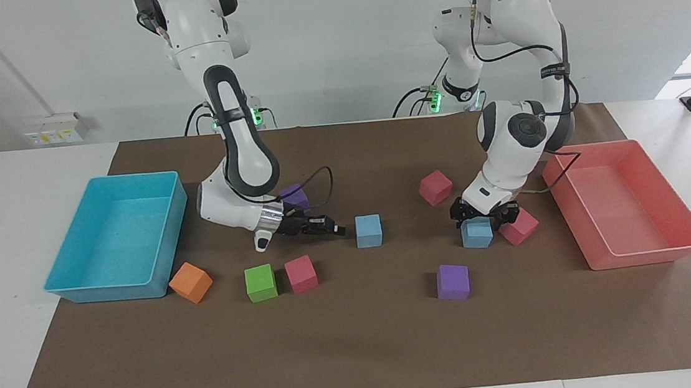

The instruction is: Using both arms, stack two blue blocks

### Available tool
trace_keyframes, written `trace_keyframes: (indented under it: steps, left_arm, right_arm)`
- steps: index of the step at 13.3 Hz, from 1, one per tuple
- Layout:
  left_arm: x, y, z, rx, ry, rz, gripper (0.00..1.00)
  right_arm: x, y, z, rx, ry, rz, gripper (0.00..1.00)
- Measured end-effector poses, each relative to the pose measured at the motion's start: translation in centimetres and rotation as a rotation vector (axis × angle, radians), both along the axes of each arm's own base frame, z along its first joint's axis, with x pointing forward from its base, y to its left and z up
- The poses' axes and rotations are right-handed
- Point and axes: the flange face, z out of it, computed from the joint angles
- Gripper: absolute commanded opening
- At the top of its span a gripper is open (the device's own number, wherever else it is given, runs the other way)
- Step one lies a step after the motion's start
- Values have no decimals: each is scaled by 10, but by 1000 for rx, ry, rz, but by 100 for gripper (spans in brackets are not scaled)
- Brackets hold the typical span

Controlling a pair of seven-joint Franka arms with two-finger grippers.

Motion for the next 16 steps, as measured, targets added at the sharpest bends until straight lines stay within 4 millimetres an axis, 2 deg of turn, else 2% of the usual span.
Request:
trace_keyframes:
  steps: [4, 5, 7, 8, 10, 13, 16]
  left_arm:
    - [-1, 2, -6, 0, -2, 12, 100]
    - [-1, 2, -9, 0, 1, 13, 93]
    - [0, 2, -13, 0, 0, 15, 41]
    - [0, 2, -14, 0, 0, 16, 26]
    - [0, 2, -13, 0, 0, 18, 8]
    - [-1, 3, -9, 6, 21, 18, 3]
    - [0, 1, 27, 12, 19, 71, 3]
  right_arm:
    - [-1, 2, 0, 0, -20, 16, 0]
    - [0, 2, 0, -2, -48, 31, 0]
    - [1, 1, 0, -14, -91, 46, 0]
    - [0, 3, 0, -18, -100, 52, 0]
    - [-1, 7, 0, -29, -108, 52, 0]
    - [-1, 9, -1, -33, -110, 53, 0]
    - [-1, 10, -1, -43, -115, 49, 0]
